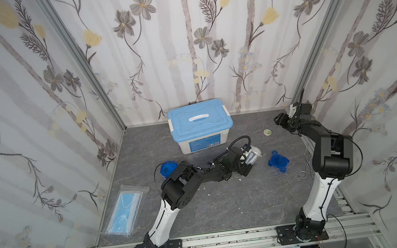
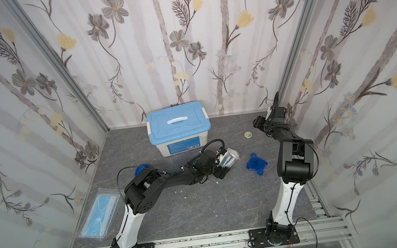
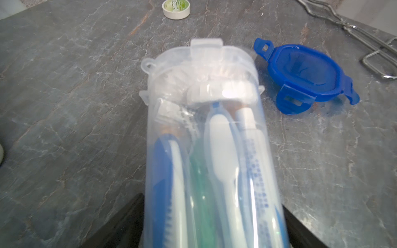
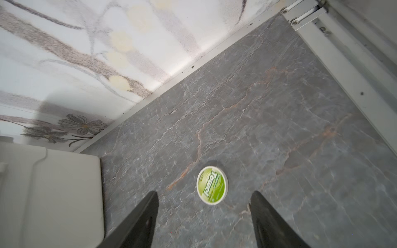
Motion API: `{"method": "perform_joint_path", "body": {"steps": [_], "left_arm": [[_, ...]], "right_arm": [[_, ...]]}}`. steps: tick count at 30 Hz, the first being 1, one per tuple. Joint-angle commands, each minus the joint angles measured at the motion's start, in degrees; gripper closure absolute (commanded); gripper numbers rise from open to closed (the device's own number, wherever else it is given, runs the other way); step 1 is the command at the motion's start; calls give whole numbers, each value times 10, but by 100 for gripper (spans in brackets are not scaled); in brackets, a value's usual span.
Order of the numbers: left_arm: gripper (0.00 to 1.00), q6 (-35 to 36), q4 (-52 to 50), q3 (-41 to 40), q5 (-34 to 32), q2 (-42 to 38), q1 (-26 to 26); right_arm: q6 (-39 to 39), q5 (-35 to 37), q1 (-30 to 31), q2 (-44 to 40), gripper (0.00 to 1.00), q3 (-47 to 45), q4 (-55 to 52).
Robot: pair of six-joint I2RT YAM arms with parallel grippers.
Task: Take out toiletry kits
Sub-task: Adjust the toiletry kit at the center of the board.
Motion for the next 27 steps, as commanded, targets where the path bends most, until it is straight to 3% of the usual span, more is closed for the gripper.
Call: {"method": "perform_joint_path", "body": {"steps": [1,4,7,14,19,23,27], "left_arm": [[15,10,-22,26,-11,13,-1],[16,10,-23,27,-23,17,-1],[16,17,-15,12,-42,11,-2],[21,23,-11,25,-53,16,-1],[37,27,-10,26,-49,20,0],[53,33,11,6,-41,10,0],[58,38,15,-2,-30,3,0]], "right_arm": [[-41,-67,-8,62,28,72,-60],[-51,-129,-15,133,24,159,-99],[-74,-145,-7,180,22,227,-145],[-70,-136,5,199,23,245,-173],[-64,-116,9,202,26,252,-219],[-78,-142,15,202,26,248,-231],[-70,-138,14,209,26,264,-237]]}}
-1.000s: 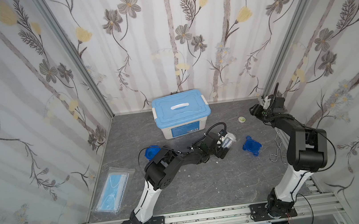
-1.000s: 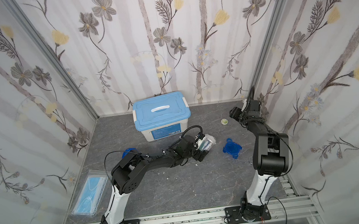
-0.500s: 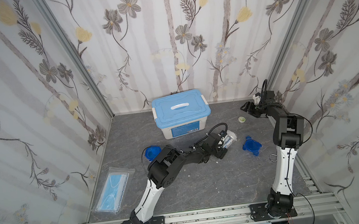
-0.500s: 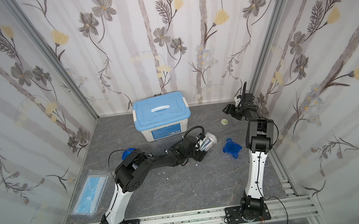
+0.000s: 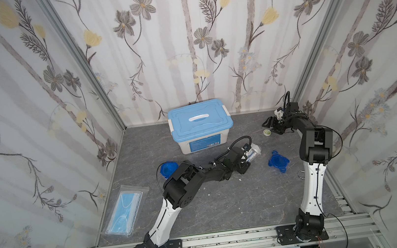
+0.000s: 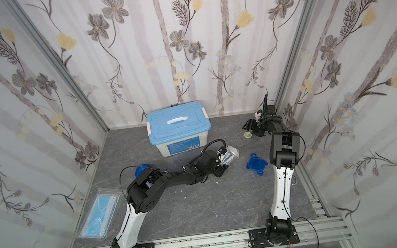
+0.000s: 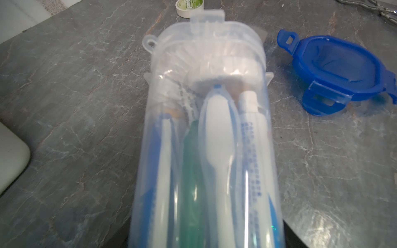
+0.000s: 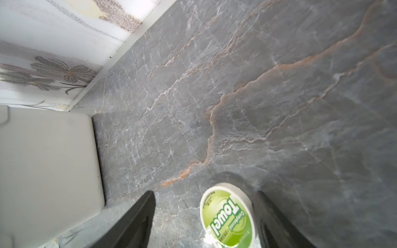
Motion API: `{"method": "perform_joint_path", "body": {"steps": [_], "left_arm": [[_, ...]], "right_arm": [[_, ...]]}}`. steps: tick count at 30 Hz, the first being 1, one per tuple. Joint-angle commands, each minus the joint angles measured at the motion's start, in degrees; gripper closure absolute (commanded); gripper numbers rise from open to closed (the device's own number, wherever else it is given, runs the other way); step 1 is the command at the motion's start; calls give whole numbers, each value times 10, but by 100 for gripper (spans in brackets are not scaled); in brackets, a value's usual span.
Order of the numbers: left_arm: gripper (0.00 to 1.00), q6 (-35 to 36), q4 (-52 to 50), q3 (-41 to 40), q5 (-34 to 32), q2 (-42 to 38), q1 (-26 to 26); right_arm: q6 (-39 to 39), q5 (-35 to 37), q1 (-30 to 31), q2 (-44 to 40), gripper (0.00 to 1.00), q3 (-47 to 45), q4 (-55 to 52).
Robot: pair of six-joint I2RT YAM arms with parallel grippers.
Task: Take out toiletry kits
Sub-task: Adjust the toiletry kit at the center of the board.
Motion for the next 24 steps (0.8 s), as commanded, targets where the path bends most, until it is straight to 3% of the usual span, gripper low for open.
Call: {"method": "perform_joint_path", "body": {"steps": [1,5,15,17,20,24], "left_arm": [[59,15,14,-9,15,-9,1],[60,11,32,-27,25,-23,0],[59,22,17,-87,31,-99,1],[59,20,31,-103,31,-111,1],[59,15,32,-108,46,-119,0],[59,14,2,-91,67,-117,0]], "right_arm": [[-6,-24,1,10,26,12,-11],[-29,-8,8,8,25,10,-45],[-111,35,18,-97,28,-127,-46],[-108,61,10,-125,28,-150,-21],[-63,24,-12,-162,26,-173,63],[-62,7,-13,-112,24,-85,60]]}}
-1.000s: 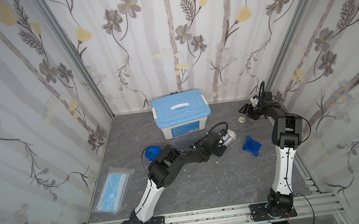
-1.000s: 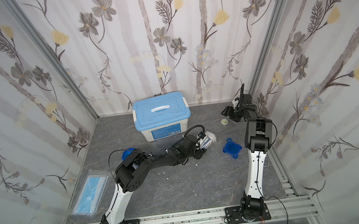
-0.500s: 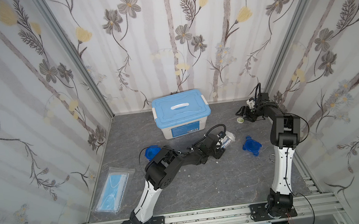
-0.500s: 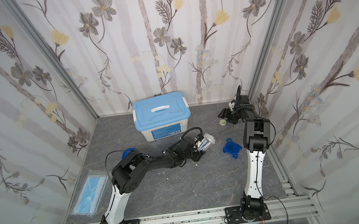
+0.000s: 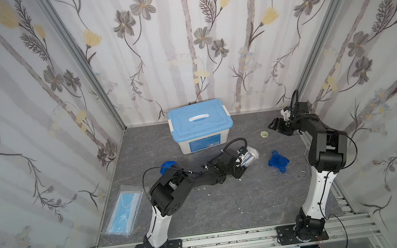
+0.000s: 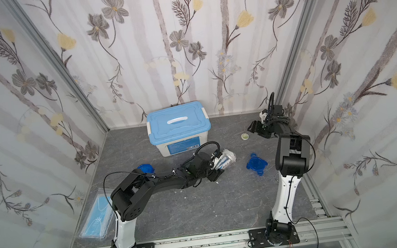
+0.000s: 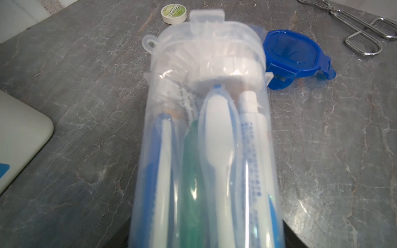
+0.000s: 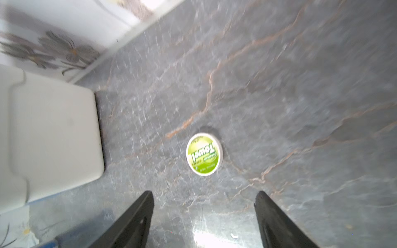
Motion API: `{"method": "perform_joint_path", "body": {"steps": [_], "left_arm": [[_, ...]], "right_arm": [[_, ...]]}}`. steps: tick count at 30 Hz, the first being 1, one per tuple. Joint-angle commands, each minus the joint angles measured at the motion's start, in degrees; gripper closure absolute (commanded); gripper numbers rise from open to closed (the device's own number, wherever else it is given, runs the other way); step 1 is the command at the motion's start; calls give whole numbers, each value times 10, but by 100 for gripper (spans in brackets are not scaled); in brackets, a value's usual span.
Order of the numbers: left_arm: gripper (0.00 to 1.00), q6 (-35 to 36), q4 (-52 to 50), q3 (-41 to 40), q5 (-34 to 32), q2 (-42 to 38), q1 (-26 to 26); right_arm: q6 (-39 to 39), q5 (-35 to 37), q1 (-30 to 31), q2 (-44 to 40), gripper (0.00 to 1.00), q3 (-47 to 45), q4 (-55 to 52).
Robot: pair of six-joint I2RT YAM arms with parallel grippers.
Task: Take out toiletry kits
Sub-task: Adjust the toiletry kit at the center of the board.
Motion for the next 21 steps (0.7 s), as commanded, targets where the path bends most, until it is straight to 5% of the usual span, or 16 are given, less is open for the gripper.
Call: {"method": "perform_joint_path", "body": {"steps": [1,13,21], "left_arm": [[59,7,8,13,27,-9,-2],[58,6,-20,15,28,-21,-2],[58,14,-61,25,28,-24,-1]], "right_arm": [[-6,-22,5,60,26,88,11],[10,-24,25,165,25,229,-79],[-26,-11,44,209,36,266,-181]]}}
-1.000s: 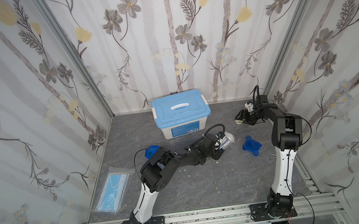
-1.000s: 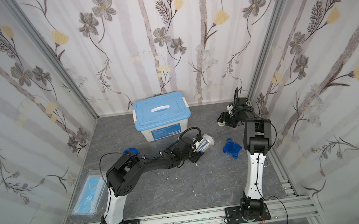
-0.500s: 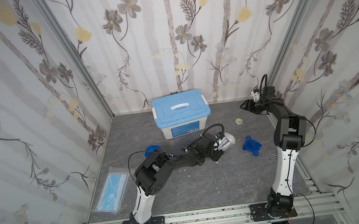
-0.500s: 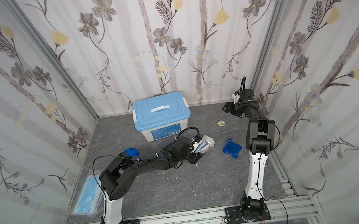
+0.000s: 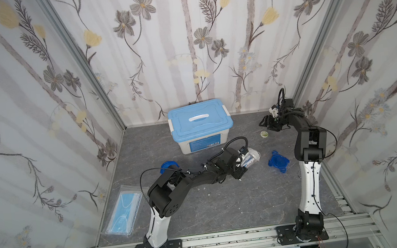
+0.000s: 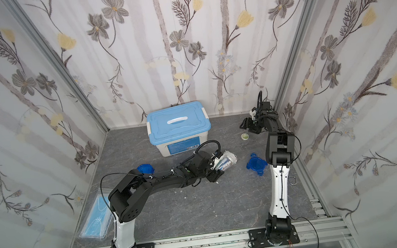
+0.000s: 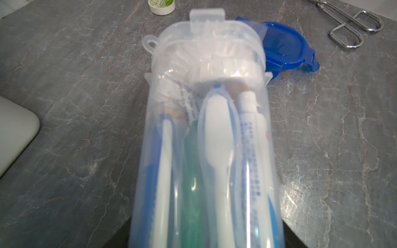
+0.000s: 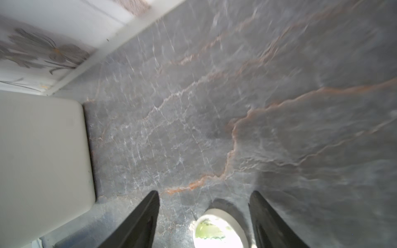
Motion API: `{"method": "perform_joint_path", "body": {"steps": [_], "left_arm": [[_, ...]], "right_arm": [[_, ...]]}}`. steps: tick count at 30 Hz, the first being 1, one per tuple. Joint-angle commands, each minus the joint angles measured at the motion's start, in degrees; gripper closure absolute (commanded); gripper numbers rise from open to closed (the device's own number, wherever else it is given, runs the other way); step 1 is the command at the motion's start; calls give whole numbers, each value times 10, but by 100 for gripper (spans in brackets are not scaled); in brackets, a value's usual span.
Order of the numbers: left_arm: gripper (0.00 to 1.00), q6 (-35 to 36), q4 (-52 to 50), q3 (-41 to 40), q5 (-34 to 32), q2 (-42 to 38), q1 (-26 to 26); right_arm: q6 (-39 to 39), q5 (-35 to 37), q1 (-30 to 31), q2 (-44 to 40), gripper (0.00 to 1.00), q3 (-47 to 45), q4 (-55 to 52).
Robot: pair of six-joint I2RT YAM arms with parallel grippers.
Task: Take out toiletry kits
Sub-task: 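Adjust the toiletry kit at the center of the board, then pour the toiletry kits out of the container.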
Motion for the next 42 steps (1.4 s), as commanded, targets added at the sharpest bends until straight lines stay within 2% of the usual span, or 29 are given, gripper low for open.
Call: {"method": "perform_joint_path", "body": {"steps": [1,8,11,14,17,20,25,32,35,37,42], "left_arm": [[58,14,-11,17,11,-8,-1],[57,26,-113,51,24,-21,0],[57,37,-172,67,27,-33,0],[57,55,-255,95,31,-41,0],[57,68,-319,117,35,-47,0],[57,77,-358,131,41,-53,-1],[57,90,-449,182,55,-39,0],[54,116,-626,331,51,14,-3],[54,119,-709,396,38,56,-6],[55,119,-753,434,32,85,-8],[57,113,-810,512,34,129,-14]], "right_arm": [[-28,-1,3,5,37,9,-47],[-70,39,24,-8,42,13,-115],[-94,49,37,-25,44,-20,-135],[-103,79,51,-69,44,-91,-113],[-72,81,50,-141,45,-202,-48],[-48,70,51,-215,45,-299,4],[-41,55,62,-301,43,-401,38],[14,-21,63,-423,37,-519,164],[29,2,63,-456,36,-555,193],[29,-7,64,-474,36,-573,209],[32,8,63,-528,34,-632,244]]}}
